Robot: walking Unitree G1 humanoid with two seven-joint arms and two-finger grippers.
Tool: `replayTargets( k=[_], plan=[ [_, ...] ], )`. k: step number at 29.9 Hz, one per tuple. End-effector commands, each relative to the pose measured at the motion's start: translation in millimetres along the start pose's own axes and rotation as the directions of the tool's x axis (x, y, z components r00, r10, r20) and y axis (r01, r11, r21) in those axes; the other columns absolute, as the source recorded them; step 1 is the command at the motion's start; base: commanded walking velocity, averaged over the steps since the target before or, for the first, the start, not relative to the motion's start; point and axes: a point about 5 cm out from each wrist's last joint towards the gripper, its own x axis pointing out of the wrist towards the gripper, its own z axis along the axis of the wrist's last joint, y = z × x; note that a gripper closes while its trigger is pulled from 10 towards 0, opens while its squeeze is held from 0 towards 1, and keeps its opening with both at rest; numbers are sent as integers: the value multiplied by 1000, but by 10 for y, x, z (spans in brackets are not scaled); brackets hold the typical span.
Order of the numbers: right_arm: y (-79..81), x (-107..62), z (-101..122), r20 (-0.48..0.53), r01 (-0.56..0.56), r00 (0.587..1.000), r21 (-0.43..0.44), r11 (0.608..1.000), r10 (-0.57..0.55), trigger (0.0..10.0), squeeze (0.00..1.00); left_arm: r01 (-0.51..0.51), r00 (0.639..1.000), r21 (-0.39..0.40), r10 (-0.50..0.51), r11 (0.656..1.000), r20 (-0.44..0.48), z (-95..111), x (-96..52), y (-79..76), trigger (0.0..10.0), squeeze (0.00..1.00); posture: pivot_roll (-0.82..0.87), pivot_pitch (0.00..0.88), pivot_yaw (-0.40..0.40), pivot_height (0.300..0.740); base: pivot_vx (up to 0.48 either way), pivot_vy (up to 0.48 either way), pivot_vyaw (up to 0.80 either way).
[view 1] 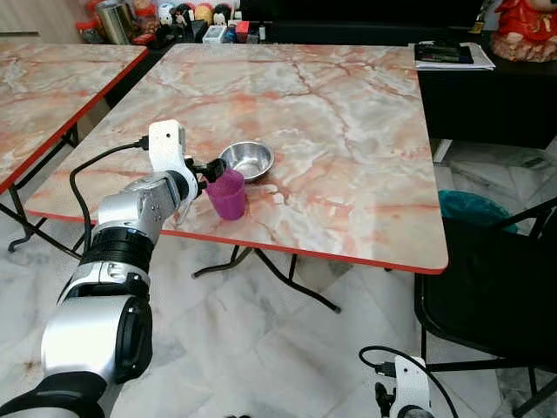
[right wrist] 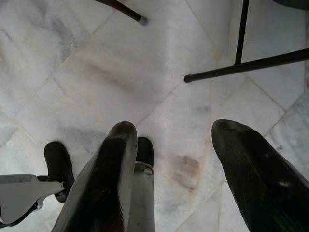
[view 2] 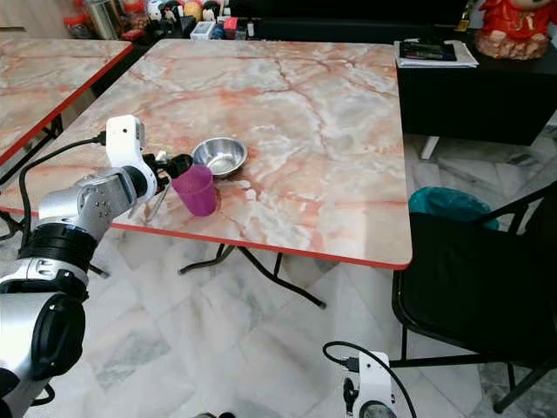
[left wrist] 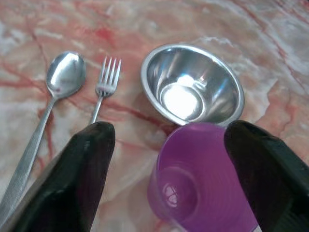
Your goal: Setting the table
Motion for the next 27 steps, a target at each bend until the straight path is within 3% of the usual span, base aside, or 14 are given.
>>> replayTargets(
  k=[1, 8, 9, 27],
  plan=[
    [13, -7, -29, 0, 2, 1000, -7, 1000, -2, 10000, 0, 8, 1000, -21, -7, 1000, 3, 69, -19, 13, 10000, 1000, -44, 130, 71, 740, 0, 0, 0],
    [9, -4, -4, 10, 5, 1000, -5, 1000, -5, 10000, 0, 10, 1000, -22, -10, 1000, -14, 53, -12, 5, 10000, 1000, -42, 127, 68, 740, 0, 0, 0],
    [12, 0, 17, 16, 6, 1000, -3, 1000, -6, 10000, 0, 7, 1000, -17, -7, 1000, -15, 58, -9, -8, 10000, 0, -43, 126, 69, 740, 0, 0, 0],
    [52, 2, 48, 34, 14, 999, 0, 1000, -14, 10000, 0, -21, 996, 20, 23, 1000, -83, -161, 32, -41, 10000, 0, -51, 112, 77, 740, 0, 0, 0]
  ],
)
